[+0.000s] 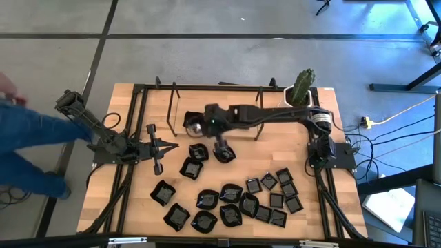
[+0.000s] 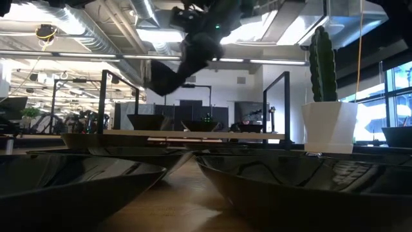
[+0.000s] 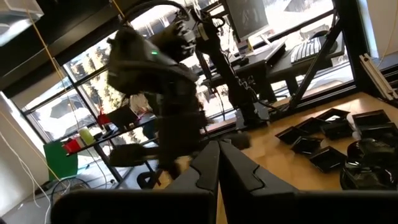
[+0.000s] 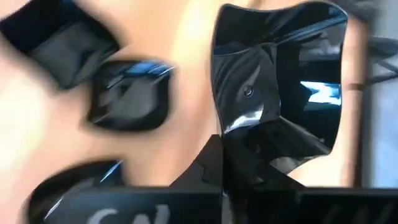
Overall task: Pick & Place Mini shaped plates
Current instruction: Stack the distorted square plate on the top of the distorted square plate on the shelf
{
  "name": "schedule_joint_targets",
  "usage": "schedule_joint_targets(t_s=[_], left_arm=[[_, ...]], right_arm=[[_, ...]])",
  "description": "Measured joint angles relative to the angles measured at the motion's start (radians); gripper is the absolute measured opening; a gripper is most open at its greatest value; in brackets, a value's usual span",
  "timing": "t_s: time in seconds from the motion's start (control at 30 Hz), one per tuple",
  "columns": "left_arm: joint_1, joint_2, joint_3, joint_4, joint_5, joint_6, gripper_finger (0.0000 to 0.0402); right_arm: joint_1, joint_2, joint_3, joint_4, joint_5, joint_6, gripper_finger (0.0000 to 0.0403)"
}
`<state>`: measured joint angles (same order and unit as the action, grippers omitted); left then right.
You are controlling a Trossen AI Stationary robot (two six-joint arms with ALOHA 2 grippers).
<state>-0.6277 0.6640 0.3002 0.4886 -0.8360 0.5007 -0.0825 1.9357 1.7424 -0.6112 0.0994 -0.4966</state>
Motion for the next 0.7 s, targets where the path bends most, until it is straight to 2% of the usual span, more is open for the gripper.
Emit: schedule_joint_targets(t_s=[0.13,0.33,0.7], left_arm=[[0.000,0.000,0.000,0.000,0.000,0.000,0.0003],[0.000,0.000,0.000,0.000,-0.001,0.000,0.0003],[0.000,0.000,0.000,0.000,-0.001,0.000,0.0003]], right_arm=[[-0.017,0.004,0.000,0.088,0.043,0.075,0.0001],[-0.016,0.042,0.026,0.077,0.109,0.200,0.0001],[-0.018,0.307,0.449,-0.207,0.192,0.325,0.0001]])
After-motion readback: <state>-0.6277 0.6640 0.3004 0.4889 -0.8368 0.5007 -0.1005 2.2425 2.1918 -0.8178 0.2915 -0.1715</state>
